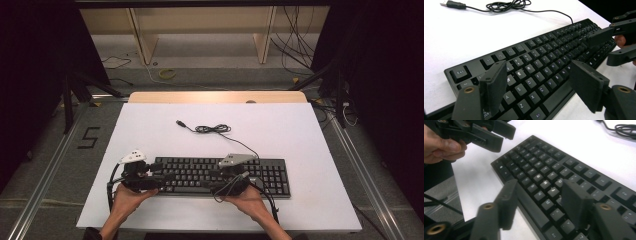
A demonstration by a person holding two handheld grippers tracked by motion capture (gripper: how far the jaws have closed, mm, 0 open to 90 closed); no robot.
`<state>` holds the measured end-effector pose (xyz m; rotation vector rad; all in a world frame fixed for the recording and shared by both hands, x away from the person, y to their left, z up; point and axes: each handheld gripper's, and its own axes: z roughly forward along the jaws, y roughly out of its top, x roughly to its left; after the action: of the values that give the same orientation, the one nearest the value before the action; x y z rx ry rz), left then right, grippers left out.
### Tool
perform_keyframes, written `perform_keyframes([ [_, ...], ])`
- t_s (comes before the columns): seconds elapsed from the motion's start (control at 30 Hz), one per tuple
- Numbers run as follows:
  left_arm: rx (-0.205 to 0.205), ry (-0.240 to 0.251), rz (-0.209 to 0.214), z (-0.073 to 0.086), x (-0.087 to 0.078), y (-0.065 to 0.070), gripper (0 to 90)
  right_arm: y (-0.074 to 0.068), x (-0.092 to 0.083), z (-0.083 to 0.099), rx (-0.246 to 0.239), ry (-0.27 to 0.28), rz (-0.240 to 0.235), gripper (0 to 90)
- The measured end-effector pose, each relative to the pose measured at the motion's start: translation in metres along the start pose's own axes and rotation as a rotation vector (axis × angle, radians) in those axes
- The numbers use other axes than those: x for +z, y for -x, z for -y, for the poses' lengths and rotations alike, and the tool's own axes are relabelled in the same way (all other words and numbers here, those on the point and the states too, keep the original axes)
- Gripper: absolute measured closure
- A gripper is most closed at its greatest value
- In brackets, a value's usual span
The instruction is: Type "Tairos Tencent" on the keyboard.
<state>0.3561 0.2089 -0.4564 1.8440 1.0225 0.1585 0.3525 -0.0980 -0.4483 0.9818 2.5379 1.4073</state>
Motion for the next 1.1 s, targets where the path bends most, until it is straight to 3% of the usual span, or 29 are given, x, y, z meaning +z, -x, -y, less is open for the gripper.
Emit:
perform_keyframes([
  [0.67,0.007,0.002,-0.009,0.008,-0.008,0.002,29.4,-0.009,0.022,0.002,-0.062,-0.060,-0.012,85.9],
  [1.1,0.001,0.007,-0.021,0.013,-0.014,0.001,29.9,-0.011,0.036,0.004,-0.078,-0.099,0.002,90.0],
])
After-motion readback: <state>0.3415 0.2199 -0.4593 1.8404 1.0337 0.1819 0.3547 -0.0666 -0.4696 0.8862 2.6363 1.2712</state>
